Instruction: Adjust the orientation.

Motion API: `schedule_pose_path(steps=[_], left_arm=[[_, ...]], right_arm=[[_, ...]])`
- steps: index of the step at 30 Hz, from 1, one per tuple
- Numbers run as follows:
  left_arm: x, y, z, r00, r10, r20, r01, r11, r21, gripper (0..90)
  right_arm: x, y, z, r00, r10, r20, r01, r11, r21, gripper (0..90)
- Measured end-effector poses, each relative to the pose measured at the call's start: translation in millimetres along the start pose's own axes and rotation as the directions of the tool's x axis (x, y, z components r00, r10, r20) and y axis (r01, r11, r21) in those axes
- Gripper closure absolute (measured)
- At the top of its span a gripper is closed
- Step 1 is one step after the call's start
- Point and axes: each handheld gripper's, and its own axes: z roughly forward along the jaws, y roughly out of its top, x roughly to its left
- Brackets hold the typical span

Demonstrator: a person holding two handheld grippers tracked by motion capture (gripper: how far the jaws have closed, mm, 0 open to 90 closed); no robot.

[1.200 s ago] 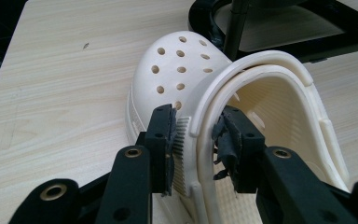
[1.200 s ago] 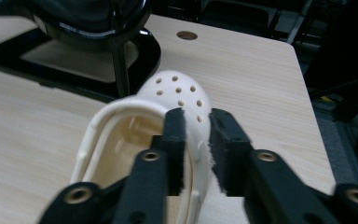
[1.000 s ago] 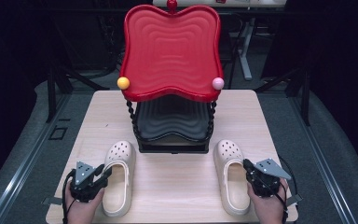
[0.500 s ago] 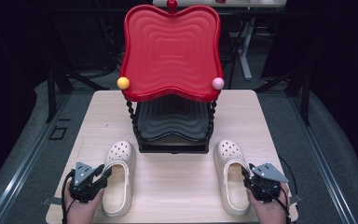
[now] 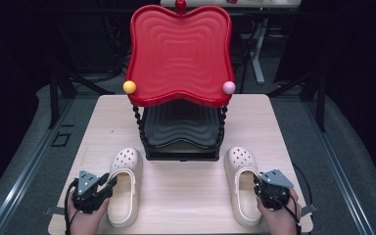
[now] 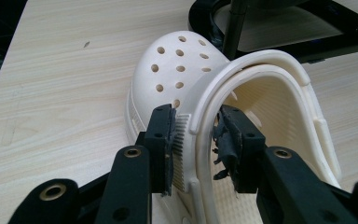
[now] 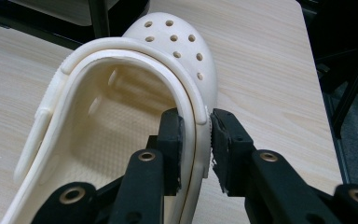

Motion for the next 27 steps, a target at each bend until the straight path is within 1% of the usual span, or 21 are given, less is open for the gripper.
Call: schedule_pose_path(steps=[3,4,7,11,12,13,16,18,21,22,25,27], left_arm=[[-0.5,-0.2,0.3,1.0,0.004,-0.004,-0.004,1.0,0.002,65.9],[-1.2,-0.2,0.4,0.9999,0.01,-0.008,-0.01,0.9999,0.008,65.6],[-3.4,-0.2,1.3,0.9995,0.026,-0.02,-0.025,0.9996,0.008,65.5],[-5.1,-0.4,3.3,0.9985,0.044,-0.034,-0.044,0.9988,0.021,65.9],[-5.8,-0.8,4.3,0.9984,0.041,-0.038,-0.04,0.9989,0.023,66.3],[-5.7,-0.7,4.4,0.9979,0.05,-0.041,-0.048,0.9983,0.033,66.8],[-5.4,-1.3,5.7,0.997,0.057,-0.053,-0.054,0.9977,0.041,71.7],[-4.6,-0.9,5.9,0.9972,0.055,-0.05,-0.053,0.9978,0.04,72.1],[-5.3,-0.3,5.7,0.9963,0.064,-0.058,-0.061,0.9973,0.04,73.4],[-5.0,0.3,5.2,0.9966,0.064,-0.053,-0.061,0.997,0.047,74.1],[-3.4,0.8,5.0,0.9975,0.055,-0.045,-0.054,0.9976,0.043,74.7],[-1.6,1.5,3.9,0.9979,0.053,-0.037,-0.051,0.9973,0.052,75.1]], right_arm=[[-1.1,0.5,0.2,1.0,0.006,-0.008,-0.006,1.0,0.005,74.5],[-1.9,0.6,0.4,0.9997,0.02,-0.017,-0.019,1.0,0.006,75.2],[-2.5,1.2,0.3,0.9996,0.023,-0.018,-0.023,1.0,0.01,75.6],[-2.3,2.0,0.0,0.9988,0.037,-0.03,-0.037,0.999,0.017,75.8],[-1.8,2.2,0.0,0.9987,0.04,-0.031,-0.039,0.999,0.019,75.8],[-1.2,2.2,0.3,0.9987,0.042,-0.03,-0.041,0.999,0.014,75.9],[-1.8,2.7,0.1,0.9982,0.047,-0.036,-0.046,0.999,0.02,75.8],[-1.8,2.5,0.4,0.9979,0.052,-0.039,-0.051,0.999,0.015,75.8],[-2.3,2.7,0.2,0.9976,0.058,-0.039,-0.057,0.998,0.017,75.8],[-2.1,2.6,0.1,0.9974,0.061,-0.039,-0.061,0.998,0.014,75.9],[-1.3,2.8,-0.8,0.997,0.066,-0.041,-0.066,0.998,0.014,76.3],[-0.8,3.4,-2.1,0.9968,0.069,-0.04,-0.069,0.998,0.014,76.7]])
